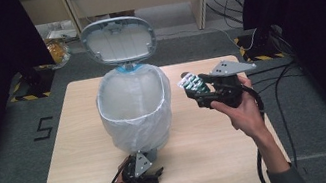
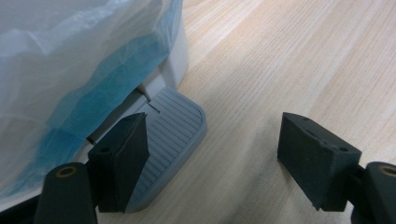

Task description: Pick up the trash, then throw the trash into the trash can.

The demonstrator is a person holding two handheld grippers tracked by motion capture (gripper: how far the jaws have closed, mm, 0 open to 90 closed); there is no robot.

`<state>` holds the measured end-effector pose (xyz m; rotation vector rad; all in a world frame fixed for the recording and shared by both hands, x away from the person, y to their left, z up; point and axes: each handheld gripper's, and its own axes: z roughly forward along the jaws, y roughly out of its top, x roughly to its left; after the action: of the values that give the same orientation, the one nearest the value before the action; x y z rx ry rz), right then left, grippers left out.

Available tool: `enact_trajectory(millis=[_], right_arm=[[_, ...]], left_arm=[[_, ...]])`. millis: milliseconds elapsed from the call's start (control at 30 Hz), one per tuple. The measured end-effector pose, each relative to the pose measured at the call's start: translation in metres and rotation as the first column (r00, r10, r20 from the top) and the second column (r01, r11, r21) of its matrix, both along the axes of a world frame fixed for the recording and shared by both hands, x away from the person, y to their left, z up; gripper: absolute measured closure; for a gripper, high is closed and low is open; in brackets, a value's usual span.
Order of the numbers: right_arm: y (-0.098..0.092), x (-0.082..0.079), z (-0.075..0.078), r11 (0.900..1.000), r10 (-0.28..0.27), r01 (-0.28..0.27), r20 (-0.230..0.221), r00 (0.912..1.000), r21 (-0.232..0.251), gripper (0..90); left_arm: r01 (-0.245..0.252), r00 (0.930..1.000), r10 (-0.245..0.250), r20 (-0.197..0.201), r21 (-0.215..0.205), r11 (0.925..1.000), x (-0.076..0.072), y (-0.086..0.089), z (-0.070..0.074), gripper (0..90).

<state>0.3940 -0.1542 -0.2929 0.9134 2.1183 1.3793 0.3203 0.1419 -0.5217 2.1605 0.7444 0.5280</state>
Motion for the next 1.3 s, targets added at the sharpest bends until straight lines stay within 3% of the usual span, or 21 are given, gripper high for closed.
enact_trajectory(millis=[800, 1300], right_arm=[[0.039, -0.001, 0.023, 0.995, 0.101, -0.101, 0.021, 0.9947, -0.018, 34.1], [0.079, 0.004, 0.036, 0.986, 0.162, -0.160, 0.030, 0.9864, -0.040, 34.1]], left_arm=[[-0.006, 1.0000, 0.006, 0.000, -0.004, 1.0000, -0.001, -0.001, 0.000, 24.0], [-0.007, 1.0000, 0.007, 0.004, 0.003, 1.0000, -0.002, -0.001, 0.000, 24.1]])
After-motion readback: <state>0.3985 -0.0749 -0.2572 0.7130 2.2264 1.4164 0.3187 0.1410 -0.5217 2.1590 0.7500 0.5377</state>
